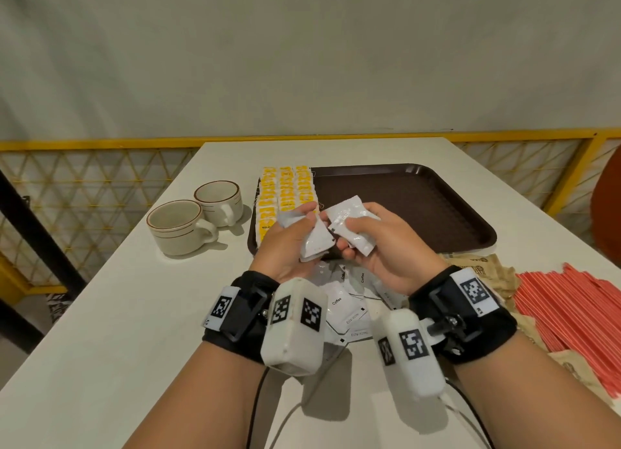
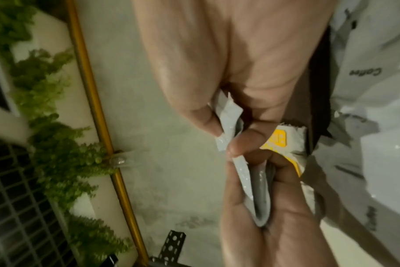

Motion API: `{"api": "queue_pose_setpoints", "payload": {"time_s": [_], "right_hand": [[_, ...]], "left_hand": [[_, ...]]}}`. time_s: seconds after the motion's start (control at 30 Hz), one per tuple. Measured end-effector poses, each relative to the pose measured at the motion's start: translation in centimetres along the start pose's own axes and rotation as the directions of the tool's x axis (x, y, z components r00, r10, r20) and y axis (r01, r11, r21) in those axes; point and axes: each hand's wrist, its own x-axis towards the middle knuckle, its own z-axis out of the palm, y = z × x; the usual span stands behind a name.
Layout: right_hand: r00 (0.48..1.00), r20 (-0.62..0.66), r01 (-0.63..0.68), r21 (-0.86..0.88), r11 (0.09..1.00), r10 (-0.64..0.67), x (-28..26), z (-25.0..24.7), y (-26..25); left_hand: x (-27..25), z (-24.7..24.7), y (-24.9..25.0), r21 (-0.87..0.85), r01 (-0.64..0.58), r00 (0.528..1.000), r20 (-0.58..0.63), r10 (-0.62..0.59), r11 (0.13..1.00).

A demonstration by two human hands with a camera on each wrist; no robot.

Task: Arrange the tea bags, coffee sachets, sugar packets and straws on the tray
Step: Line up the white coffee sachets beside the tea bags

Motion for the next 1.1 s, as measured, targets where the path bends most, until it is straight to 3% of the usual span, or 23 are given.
{"api": "queue_pose_setpoints", "payload": {"time_s": [0.1,0.2,0.4,0.6,0.8,0.97,1.1], "right_hand": [[1.0,-0.003,-0.03,0.162,0.986,0.03,0.2,-0.4,-0.5],[0.999,-0.047,-0.002,0.128,0.992,0.008,0.5,-0.7,-0.3],[0.997,-0.077,0.005,0.035,0.999,-0.002,0.7,-0.9,-0.1],[1.0,-0.006,0.014,-0.055,0.998,-0.015,0.5,-0.5,0.3],[0.965,-0.237,0.127,0.034,0.991,-0.115,0.8,-1.5,-0.5],[0.994,-0.1,0.042,-0.033,0.999,-0.045,0.6,-1.0,0.0],[0.999,0.0,0.039,-0.065,0.997,-0.039,0.3,0.0,0.9]], "left_hand": [[0.3,-0.4,0.4,-0.153,0.021,0.998,-0.048,-0.029,0.988],[0.2,-0.6,0.7,-0.188,0.006,0.998,-0.059,-0.017,0.982],[-0.1,-0.3,0.5,-0.123,-0.047,0.994,-0.109,0.033,0.991],[-0.9,0.1,0.4,0.025,-0.087,0.996,0.0,0.087,0.996],[-0.1,-0.8,0.5,-0.009,-0.156,0.979,-0.137,0.154,0.988],[-0.3,-0.7,0.6,0.015,-0.16,0.977,-0.141,0.16,0.987],[-0.8,0.0,0.3,0.033,-0.128,0.99,-0.052,0.129,0.991]]}}
